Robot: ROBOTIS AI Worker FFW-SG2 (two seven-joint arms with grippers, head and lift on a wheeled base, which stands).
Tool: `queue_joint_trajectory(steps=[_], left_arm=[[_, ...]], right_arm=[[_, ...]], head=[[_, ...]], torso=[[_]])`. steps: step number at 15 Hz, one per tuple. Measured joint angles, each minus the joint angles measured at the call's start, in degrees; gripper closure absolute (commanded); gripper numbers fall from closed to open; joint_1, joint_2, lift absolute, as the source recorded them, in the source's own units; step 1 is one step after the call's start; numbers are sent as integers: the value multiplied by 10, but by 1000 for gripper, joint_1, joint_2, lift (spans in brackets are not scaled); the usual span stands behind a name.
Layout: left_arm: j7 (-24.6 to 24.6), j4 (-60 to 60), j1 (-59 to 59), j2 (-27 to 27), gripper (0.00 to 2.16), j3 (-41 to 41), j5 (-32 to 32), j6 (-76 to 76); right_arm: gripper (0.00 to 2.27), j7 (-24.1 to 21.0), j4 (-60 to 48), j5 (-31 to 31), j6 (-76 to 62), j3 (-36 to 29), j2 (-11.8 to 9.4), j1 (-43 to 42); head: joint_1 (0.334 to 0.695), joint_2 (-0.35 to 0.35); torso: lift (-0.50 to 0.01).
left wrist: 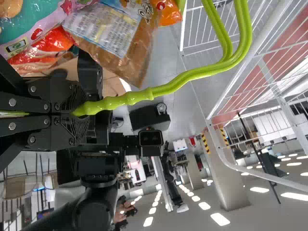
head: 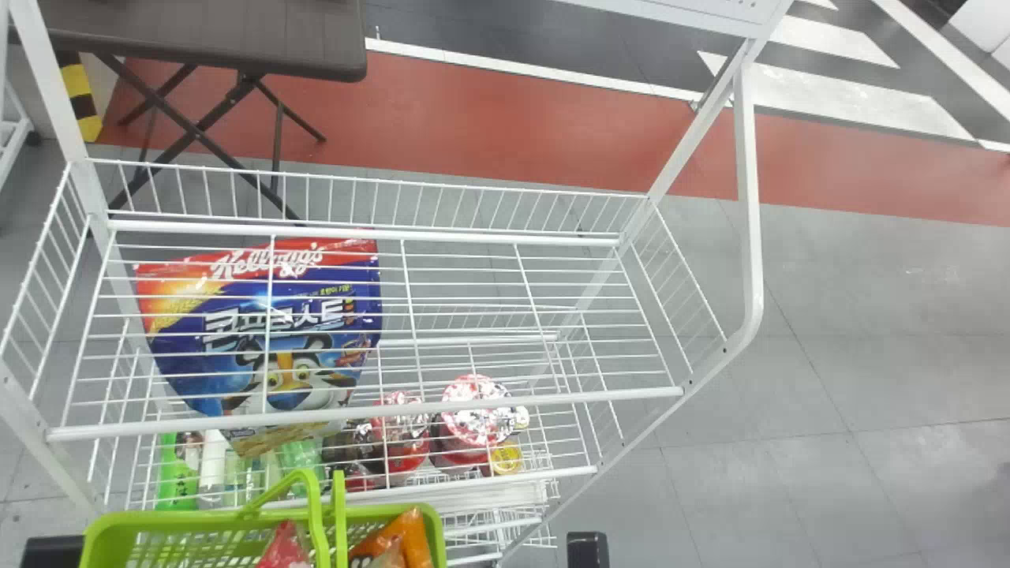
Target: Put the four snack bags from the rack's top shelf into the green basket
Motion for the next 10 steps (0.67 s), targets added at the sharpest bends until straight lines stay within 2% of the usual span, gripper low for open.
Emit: queue_joint_trajectory(steps=[1,3,6,10], left_arm=[[0,0,1,0,2148,0,0,-1],[0,-1,4,0,2148,0,0,-2],[1,-4,7,0,2148,0,0,-2],[1,-12,14,0,2148,-2,0,-3]], right_arm=[[-2,-20,-5,-1,-5,-8,0,2],[6,-47,-18,-2,-20,-18,0,7],[46,-42,-54,8,-46,-19,0,14],[46,-46,-105,73,-246,9,-1,37]], head=[[695,-350],[695,-350],[695,-350],[695,-350]], torso=[[0],[0],[0],[0]])
